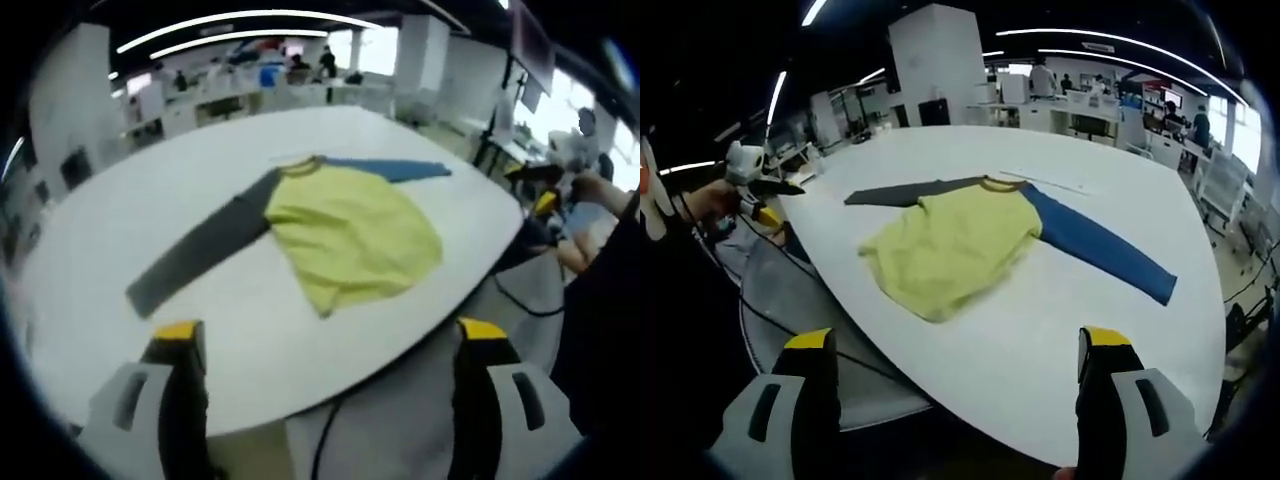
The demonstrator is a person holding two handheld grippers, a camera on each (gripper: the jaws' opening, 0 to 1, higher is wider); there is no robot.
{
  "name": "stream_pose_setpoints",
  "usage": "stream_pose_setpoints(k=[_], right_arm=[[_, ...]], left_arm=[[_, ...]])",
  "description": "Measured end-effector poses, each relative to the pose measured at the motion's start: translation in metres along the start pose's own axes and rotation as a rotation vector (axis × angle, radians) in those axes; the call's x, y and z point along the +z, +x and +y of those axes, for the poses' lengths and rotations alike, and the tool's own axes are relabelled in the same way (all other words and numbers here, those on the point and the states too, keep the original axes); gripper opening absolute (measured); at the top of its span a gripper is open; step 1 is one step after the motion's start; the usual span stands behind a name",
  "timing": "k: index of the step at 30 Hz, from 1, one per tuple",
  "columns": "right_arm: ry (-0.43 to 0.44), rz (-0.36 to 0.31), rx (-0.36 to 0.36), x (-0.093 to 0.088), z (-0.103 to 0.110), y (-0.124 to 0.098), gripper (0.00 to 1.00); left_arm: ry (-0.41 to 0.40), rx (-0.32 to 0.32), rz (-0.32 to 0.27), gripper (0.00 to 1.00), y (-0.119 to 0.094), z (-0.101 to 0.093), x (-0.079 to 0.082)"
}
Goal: Fold the garment on the visible template until the final outline fits inside the template.
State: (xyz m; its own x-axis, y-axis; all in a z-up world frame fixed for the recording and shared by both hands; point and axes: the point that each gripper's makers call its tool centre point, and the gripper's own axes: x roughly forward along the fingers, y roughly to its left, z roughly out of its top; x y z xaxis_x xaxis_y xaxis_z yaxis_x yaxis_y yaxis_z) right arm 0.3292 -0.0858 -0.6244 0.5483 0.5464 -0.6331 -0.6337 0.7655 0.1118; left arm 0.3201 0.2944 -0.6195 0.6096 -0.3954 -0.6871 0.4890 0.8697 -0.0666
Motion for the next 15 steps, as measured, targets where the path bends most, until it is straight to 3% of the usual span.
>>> stream_pose_setpoints(k=[8, 15], right_arm=[[-0.041, 0.033, 0.011, -0.002, -0.004, 0.013, 0.97], [-0.072, 0.078, 0.03, -0.014, -0.005, 0.031, 0.93]], left_arm=[[0.037, -0.015, 0.048, 0.99, 0.013, 0.0, -0.008], [0.058, -0.05, 0.078, 0.94, 0.038, 0.001, -0.017]])
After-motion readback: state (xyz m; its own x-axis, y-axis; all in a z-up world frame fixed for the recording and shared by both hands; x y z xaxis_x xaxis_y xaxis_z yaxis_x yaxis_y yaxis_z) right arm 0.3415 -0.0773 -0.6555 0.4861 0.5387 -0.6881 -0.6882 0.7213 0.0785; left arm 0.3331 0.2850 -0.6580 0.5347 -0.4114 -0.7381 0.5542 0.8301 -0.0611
